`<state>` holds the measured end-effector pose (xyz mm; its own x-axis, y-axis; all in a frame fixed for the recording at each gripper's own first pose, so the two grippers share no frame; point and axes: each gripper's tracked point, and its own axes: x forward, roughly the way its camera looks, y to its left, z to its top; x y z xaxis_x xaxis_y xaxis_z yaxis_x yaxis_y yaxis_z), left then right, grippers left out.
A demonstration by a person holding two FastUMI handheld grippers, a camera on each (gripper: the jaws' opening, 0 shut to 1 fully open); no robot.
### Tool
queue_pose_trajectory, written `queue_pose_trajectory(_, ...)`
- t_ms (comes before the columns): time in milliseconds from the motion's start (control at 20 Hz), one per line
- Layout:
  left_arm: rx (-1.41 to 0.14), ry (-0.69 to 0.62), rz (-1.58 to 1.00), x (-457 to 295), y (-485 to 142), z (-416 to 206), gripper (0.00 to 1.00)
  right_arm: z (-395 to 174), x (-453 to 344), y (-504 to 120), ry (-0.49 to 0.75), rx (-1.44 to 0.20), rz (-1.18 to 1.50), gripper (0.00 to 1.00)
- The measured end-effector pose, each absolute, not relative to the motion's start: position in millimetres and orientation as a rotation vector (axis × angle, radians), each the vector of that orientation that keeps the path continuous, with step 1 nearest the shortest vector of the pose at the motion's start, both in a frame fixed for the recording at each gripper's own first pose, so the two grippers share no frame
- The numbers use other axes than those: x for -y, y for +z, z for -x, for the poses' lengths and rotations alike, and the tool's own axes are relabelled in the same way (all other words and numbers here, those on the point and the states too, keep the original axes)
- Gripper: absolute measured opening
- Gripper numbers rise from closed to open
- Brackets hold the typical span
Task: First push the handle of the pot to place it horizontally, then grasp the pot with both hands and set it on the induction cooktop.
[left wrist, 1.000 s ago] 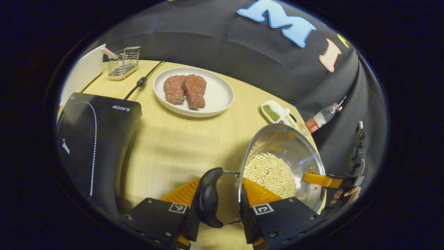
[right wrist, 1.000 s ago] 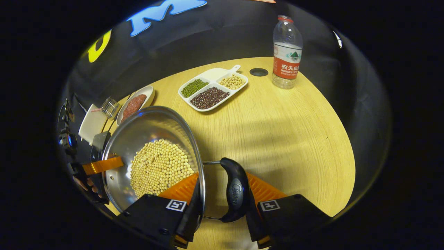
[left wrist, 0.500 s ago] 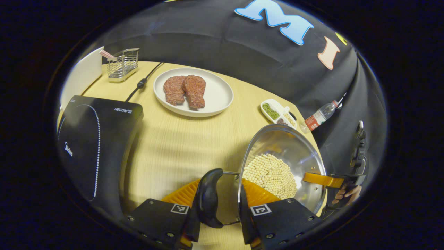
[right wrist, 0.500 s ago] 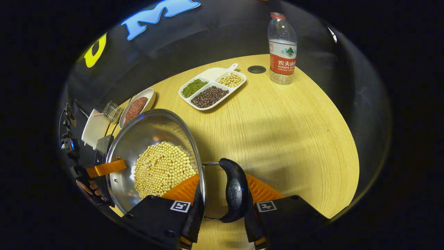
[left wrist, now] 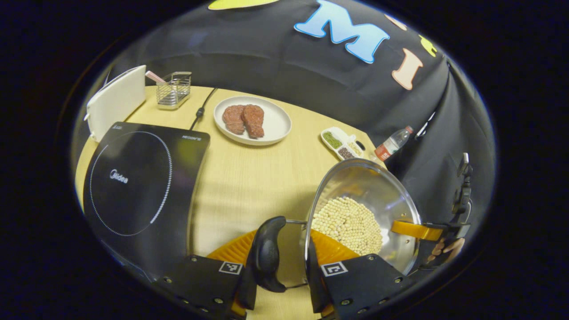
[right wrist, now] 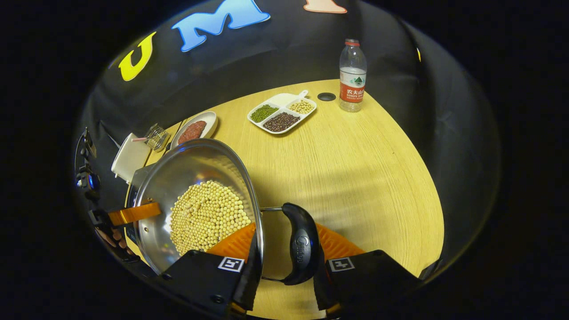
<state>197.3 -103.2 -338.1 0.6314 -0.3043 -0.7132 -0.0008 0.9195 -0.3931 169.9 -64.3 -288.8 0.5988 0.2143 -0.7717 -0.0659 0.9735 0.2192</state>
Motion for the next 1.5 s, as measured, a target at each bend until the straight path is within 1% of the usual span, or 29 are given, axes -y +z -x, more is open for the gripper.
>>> queue_pose_trajectory(50,-0.871,-0.182,0.377,98,-333,-191,0.48,-161,59,-284,0.161,-0.914,-0.175,0.54)
queue_pose_trajectory(100,-0.868,-0.185,0.377,91,-328,-184,0.48,-153,53,-279,0.161,-0.912,-0.175,0.51)
queue_pose_trajectory(150,-0.867,-0.185,0.377,84,-323,-177,0.49,-146,46,-275,0.159,-0.914,-0.178,0.51)
queue_pose_trajectory(200,-0.871,-0.186,0.372,76,-318,-170,0.53,-136,39,-273,0.154,-0.921,-0.184,0.54)
queue_pose_trajectory(250,-0.876,-0.185,0.368,67,-315,-162,0.53,-129,30,-270,0.154,-0.928,-0.186,0.54)
queue_pose_trajectory(300,-0.876,-0.184,0.368,59,-311,-159,0.49,-122,22,-268,0.156,-0.93,-0.191,0.54)
queue_pose_trajectory(350,-0.873,-0.185,0.368,49,-308,-154,0.48,-116,13,-266,0.159,-0.93,-0.197,0.54)
queue_pose_trajectory(400,-0.87,-0.183,0.37,40,-306,-149,0.53,-111,3,-265,0.164,-0.932,-0.198,0.51)
queue_pose_trajectory(450,-0.869,-0.178,0.371,29,-303,-143,0.48,-106,-6,-263,0.17,-0.933,-0.194,0.54)
queue_pose_trajectory(500,-0.868,-0.174,0.375,18,-300,-137,0.48,-103,-16,-261,0.177,-0.932,-0.191,0.51)
queue_pose_trajectory(550,-0.864,-0.168,0.385,8,-299,-132,0.48,-100,-25,-260,0.184,-0.931,-0.185,0.51)
queue_pose_trajectory(600,-0.864,-0.161,0.393,-3,-298,-127,0.53,-98,-35,-259,0.193,-0.93,-0.179,0.51)
queue_pose_trajectory(650,-0.862,-0.153,0.399,-15,-297,-121,0.53,-96,-47,-258,0.204,-0.931,-0.17,0.51)
queue_pose_trajectory(800,-0.854,-0.119,0.413,-52,-293,-107,0.53,-93,-81,-255,0.238,-0.929,-0.155,0.51)
queue_pose_trajectory(850,-0.85,-0.109,0.415,-65,-291,-106,0.48,-92,-93,-255,0.247,-0.93,-0.153,0.51)
queue_pose_trajectory(900,-0.846,-0.098,0.414,-75,-290,-104,0.53,-93,-103,-255,0.256,-0.931,-0.153,0.51)
queue_pose_trajectory(950,-0.841,-0.087,0.413,-87,-288,-104,0.48,-94,-113,-255,0.263,-0.935,-0.153,0.51)
queue_pose_trajectory(1000,-0.836,-0.078,0.411,-97,-286,-103,0.48,-94,-124,-255,0.269,-0.94,-0.157,0.51)
queue_pose_trajectory(1050,-0.831,-0.07,0.41,-108,-285,-104,0.53,-95,-134,-254,0.275,-0.944,-0.158,0.51)
queue_pose_trajectory(1200,-0.819,-0.051,0.41,-136,-280,-107,0.53,-100,-162,-242,0.294,-0.942,-0.153,0.51)
queue_pose_trajectory(1250,-0.814,-0.049,0.408,-145,-278,-109,0.48,-104,-170,-240,0.299,-0.938,-0.154,0.51)
queue_pose_trajectory(1300,-0.808,-0.045,0.406,-153,-275,-113,0.53,-107,-178,-239,0.304,-0.936,-0.156,0.51)
queue_pose_trajectory(1500,-0.787,-0.03,0.393,-184,-271,-127,0.53,-121,-207,-234,0.311,-0.933,-0.162,0.51)
